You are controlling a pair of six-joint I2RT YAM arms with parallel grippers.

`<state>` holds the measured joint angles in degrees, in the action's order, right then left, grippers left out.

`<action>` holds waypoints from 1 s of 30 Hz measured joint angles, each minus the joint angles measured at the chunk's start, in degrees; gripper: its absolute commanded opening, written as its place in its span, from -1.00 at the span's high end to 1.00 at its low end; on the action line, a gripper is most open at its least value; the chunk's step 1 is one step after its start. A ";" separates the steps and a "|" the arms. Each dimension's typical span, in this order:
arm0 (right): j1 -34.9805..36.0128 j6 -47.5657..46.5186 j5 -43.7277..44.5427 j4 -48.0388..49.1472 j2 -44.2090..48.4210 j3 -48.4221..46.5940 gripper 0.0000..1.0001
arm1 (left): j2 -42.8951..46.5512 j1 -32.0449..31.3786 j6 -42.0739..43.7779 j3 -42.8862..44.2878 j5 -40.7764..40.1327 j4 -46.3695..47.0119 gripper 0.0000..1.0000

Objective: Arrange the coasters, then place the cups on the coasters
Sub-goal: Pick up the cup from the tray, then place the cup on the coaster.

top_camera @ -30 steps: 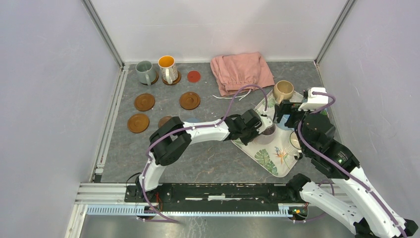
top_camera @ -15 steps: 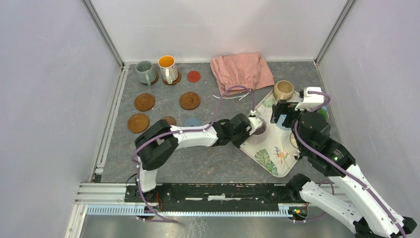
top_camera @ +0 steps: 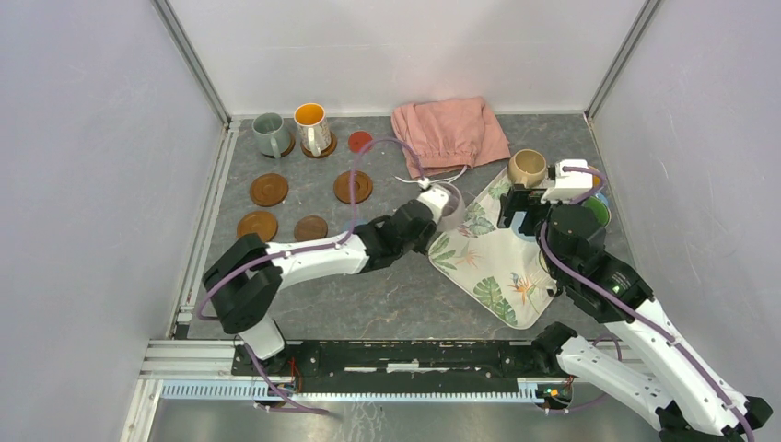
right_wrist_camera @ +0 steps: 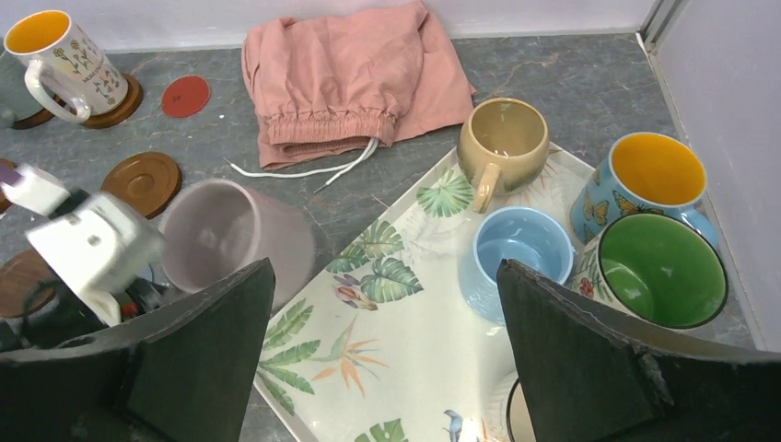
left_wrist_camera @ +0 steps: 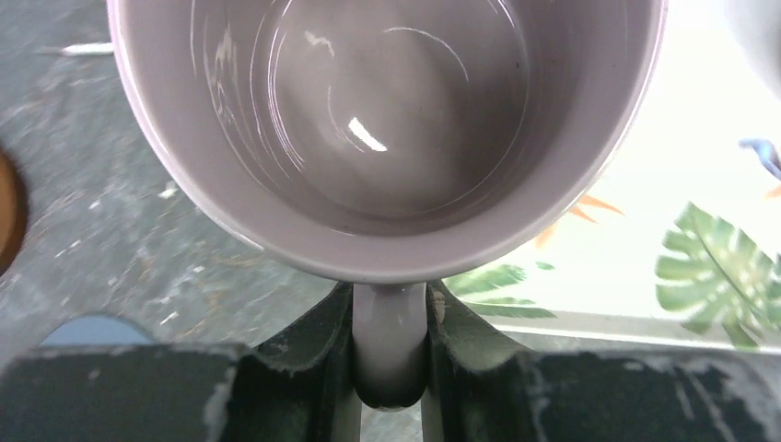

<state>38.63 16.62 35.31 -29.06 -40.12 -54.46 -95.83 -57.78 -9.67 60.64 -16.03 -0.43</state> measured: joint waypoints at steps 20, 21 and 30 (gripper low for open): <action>0.00 -0.46 -3.43 2.95 -1.09 1.79 -0.96 | 15.02 32.50 -15.85 -12.94 -14.34 -3.67 0.96; 0.00 -0.48 -3.65 2.95 -1.09 1.84 -0.96 | 15.02 33.64 -16.57 -12.94 -14.51 -3.82 0.96; 0.00 -0.96 -4.48 2.95 -1.14 1.84 -0.96 | 12.76 42.95 -20.55 -12.28 -15.43 -3.78 0.96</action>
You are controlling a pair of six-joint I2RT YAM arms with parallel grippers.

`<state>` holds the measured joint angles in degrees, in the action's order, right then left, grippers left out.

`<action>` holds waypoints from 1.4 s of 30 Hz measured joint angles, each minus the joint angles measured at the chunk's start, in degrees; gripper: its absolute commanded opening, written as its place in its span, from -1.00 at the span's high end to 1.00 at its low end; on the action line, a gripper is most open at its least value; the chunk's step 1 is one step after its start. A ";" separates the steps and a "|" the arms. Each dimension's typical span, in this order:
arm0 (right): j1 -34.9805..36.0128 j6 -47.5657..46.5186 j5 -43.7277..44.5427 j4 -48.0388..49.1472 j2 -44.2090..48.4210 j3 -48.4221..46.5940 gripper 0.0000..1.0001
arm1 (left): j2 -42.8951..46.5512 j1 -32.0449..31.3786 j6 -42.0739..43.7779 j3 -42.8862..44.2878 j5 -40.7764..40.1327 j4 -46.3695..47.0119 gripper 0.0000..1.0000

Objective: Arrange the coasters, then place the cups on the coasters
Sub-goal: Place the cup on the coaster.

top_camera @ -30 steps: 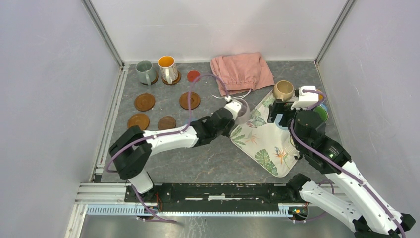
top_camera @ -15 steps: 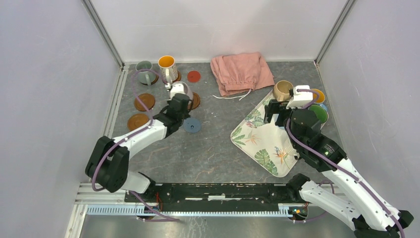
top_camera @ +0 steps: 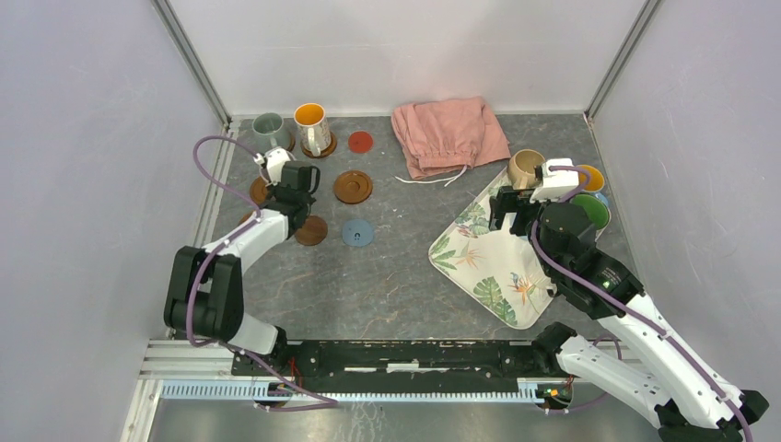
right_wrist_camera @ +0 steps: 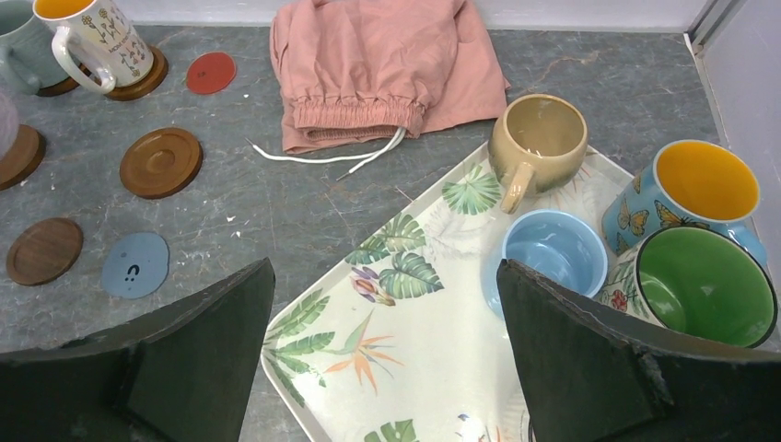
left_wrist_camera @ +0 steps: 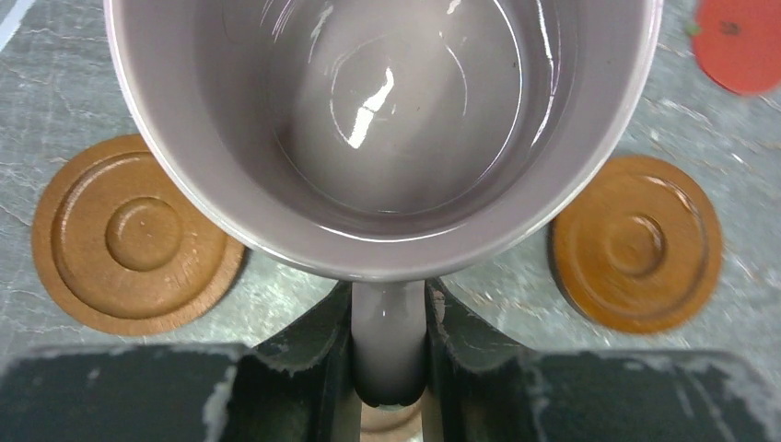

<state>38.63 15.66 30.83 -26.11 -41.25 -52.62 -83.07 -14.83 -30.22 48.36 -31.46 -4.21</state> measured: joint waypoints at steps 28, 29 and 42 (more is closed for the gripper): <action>0.00 -0.57 0.28 -0.59 1.55 1.01 -0.96 | -19.89 12.70 -1.27 11.17 5.09 -0.26 0.96; 0.00 -0.57 0.28 -0.61 1.55 1.01 -0.96 | -19.93 12.85 -1.27 11.17 5.09 -0.37 0.96; 0.00 -0.57 0.26 -0.72 1.44 1.01 -0.96 | -20.02 13.92 -1.31 11.41 5.07 -3.08 0.96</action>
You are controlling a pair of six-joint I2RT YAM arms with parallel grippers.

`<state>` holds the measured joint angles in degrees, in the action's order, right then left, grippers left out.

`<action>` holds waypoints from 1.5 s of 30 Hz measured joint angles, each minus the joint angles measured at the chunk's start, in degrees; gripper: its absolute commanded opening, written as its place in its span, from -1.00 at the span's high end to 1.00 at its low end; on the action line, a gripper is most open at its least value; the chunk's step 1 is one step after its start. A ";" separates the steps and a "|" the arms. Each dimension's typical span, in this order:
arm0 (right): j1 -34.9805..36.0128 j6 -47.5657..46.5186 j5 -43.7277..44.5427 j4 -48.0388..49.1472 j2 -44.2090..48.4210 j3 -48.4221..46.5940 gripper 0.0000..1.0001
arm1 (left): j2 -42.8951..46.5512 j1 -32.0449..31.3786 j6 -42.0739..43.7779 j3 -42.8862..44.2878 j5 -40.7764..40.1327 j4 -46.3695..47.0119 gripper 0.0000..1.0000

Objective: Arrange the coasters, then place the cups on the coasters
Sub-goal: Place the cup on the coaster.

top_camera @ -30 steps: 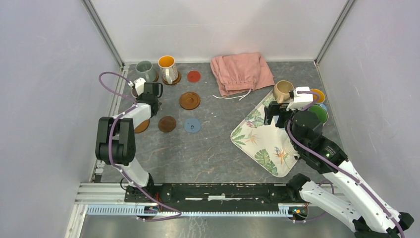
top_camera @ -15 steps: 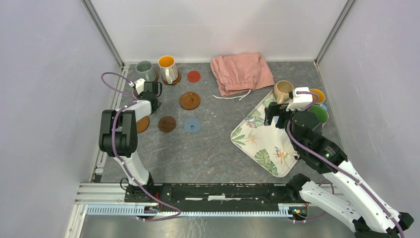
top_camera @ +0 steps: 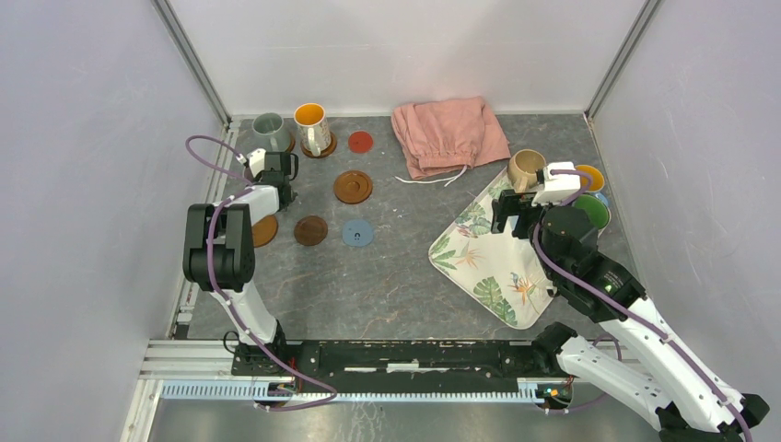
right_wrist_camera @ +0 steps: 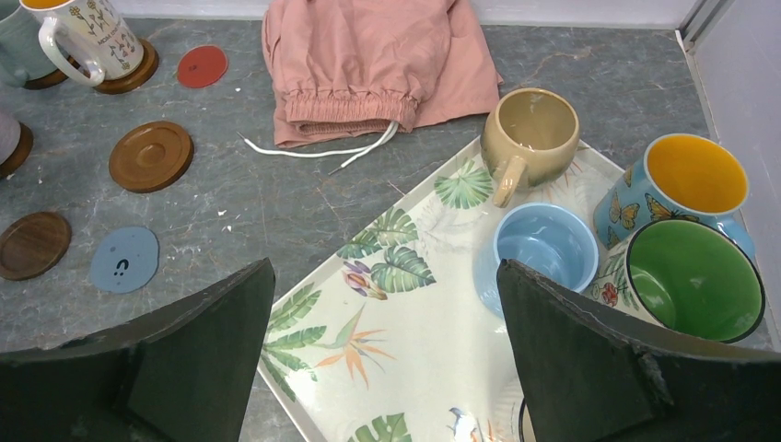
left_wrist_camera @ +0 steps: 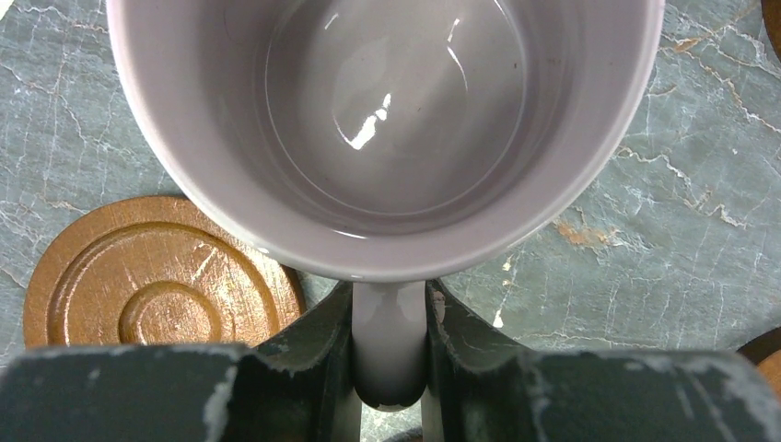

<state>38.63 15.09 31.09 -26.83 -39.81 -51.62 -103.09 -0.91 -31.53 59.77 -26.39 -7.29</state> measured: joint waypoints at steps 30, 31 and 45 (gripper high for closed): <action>0.00 0.00 -0.02 -0.28 -0.44 0.48 -0.96 | -2.62 2.23 -0.13 3.21 0.83 -0.17 0.96; 0.00 0.00 -0.02 -0.28 -0.42 0.48 -0.96 | -2.62 2.23 -0.13 3.21 0.83 -0.17 0.96; 0.00 0.02 -0.07 -0.28 -0.39 0.48 -0.96 | -2.62 2.45 -0.20 3.87 0.98 -0.50 -0.40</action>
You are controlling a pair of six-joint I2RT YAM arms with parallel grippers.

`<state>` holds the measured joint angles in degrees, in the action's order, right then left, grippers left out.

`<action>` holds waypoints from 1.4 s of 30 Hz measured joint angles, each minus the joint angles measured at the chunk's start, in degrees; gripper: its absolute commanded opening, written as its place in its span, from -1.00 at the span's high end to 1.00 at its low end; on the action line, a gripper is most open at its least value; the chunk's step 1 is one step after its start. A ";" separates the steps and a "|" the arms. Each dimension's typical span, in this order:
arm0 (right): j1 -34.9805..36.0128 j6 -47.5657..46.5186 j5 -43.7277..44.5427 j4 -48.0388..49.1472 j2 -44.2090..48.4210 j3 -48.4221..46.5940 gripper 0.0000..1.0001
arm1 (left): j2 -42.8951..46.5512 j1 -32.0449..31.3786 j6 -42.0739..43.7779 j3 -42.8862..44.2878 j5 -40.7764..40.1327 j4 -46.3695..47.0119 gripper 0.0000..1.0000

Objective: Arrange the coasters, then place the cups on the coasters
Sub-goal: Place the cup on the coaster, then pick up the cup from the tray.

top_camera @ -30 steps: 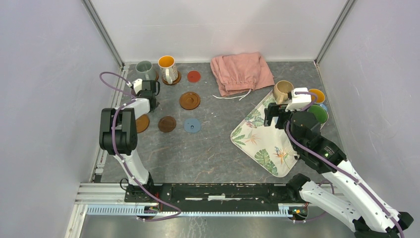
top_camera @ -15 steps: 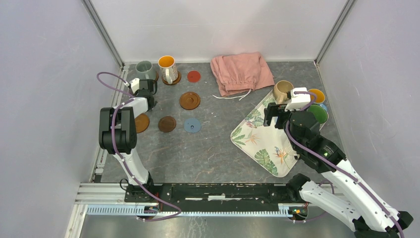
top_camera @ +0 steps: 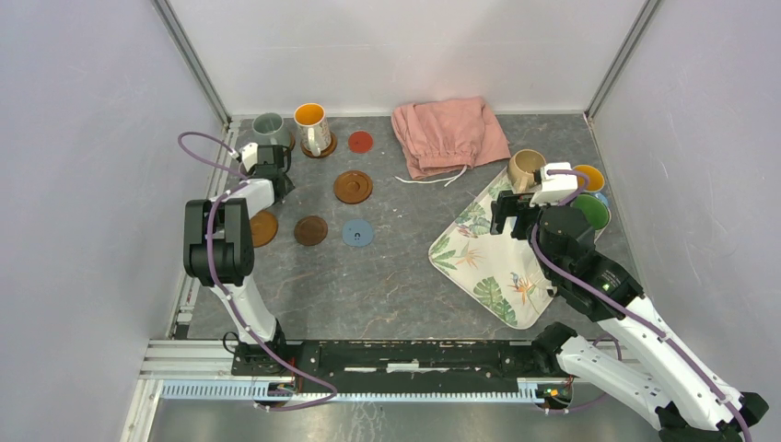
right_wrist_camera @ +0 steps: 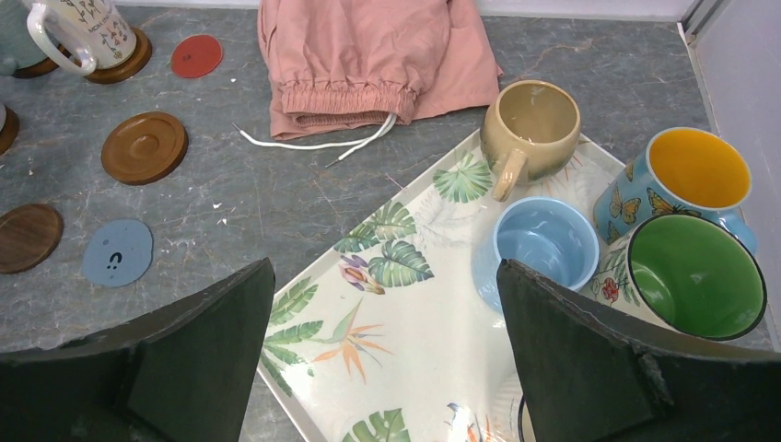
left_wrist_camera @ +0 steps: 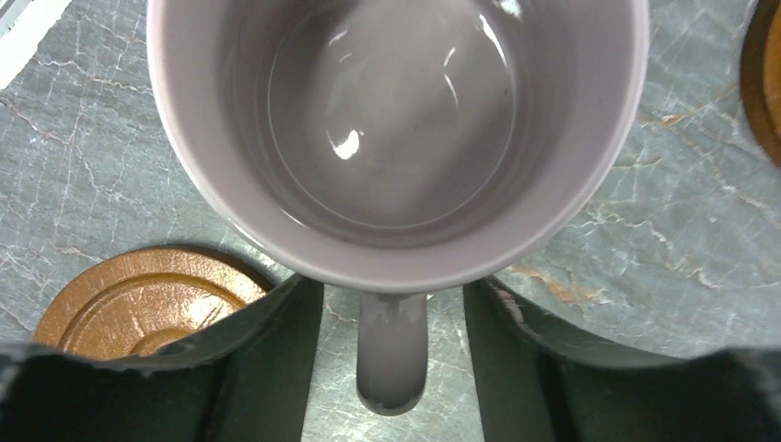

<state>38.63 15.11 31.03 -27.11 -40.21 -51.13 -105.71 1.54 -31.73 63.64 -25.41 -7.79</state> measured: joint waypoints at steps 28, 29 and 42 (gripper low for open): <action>0.00 0.37 -0.63 -0.81 -0.44 0.90 -0.96 | 19.39 -4.81 -1.49 -5.16 4.90 -4.31 -0.99; 0.00 0.50 -0.68 -0.81 -0.66 1.11 -0.96 | 20.70 -6.34 -1.46 -5.57 5.11 -4.52 -0.99; 0.00 4.66 -1.20 -2.08 -2.64 4.46 -0.96 | 33.33 -29.46 0.33 -13.35 6.58 -7.23 -0.99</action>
<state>38.63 19.77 29.82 -29.19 -42.85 -46.68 -72.38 -27.92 -31.40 50.28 -18.83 -15.03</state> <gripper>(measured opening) 0.982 0.993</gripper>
